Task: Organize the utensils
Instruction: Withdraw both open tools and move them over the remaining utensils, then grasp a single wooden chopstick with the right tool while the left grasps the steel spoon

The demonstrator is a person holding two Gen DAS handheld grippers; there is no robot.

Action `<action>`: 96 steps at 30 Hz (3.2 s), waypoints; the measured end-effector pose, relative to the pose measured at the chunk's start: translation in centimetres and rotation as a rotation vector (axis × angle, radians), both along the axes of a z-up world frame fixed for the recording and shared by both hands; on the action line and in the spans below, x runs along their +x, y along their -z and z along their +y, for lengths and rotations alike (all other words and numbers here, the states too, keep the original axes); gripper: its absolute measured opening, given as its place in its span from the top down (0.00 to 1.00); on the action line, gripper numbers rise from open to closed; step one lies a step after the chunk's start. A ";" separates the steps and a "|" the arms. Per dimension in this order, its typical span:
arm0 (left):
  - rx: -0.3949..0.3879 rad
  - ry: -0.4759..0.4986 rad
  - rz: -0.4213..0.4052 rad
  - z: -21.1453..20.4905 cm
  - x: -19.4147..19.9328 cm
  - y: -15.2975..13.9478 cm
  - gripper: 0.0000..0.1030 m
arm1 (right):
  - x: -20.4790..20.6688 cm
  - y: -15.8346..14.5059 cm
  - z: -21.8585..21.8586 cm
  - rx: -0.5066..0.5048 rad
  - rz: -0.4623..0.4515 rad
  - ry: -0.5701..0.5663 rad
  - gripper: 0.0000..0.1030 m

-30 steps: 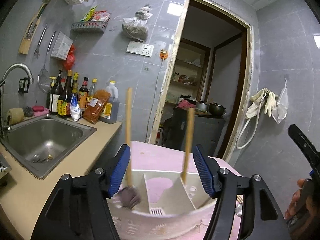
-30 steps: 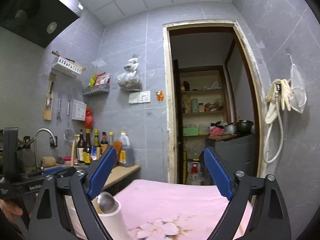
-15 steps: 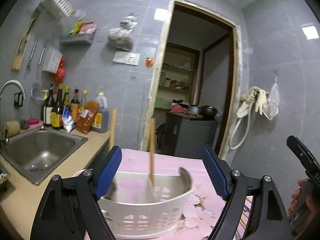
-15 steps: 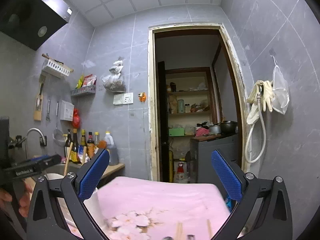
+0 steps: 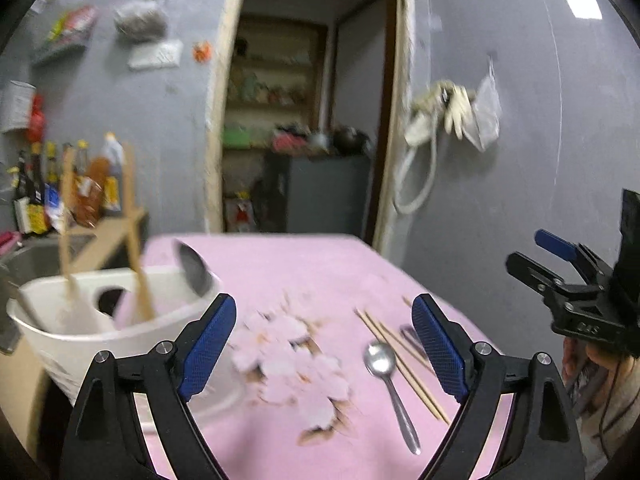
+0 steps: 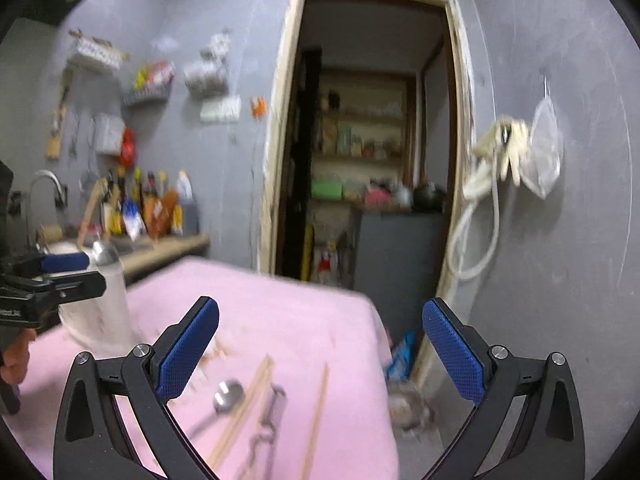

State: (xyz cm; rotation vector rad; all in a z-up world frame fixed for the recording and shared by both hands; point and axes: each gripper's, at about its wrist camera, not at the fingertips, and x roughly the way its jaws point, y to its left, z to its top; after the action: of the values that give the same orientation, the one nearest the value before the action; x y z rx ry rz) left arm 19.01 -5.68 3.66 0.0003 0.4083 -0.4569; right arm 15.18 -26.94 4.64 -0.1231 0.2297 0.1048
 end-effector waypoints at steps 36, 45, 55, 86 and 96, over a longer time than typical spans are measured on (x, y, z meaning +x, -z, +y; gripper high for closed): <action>0.116 0.278 0.547 -7.0 13.3 8.9 0.69 | 15.1 8.9 -1.7 0.028 0.748 -0.137 0.74; 0.114 0.323 0.563 -7.4 13.4 9.2 0.97 | 15.5 8.6 -2.4 0.127 0.811 -0.123 0.95; 0.093 0.316 0.539 -6.5 11.8 8.5 1.00 | 12.9 7.6 -2.8 0.244 0.750 -0.160 0.97; 0.085 0.345 0.568 -7.0 12.6 8.8 0.71 | 11.5 8.4 -3.7 0.283 0.730 -0.167 0.97; 0.083 0.374 0.534 -7.2 11.9 8.5 1.00 | 12.7 8.5 -1.9 0.145 0.795 -0.172 0.96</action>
State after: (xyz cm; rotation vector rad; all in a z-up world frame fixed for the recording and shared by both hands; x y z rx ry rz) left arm 30.88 -12.89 -4.88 0.0362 0.9609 -0.8125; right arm 27.85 -28.81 -3.85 0.0505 1.0033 0.3407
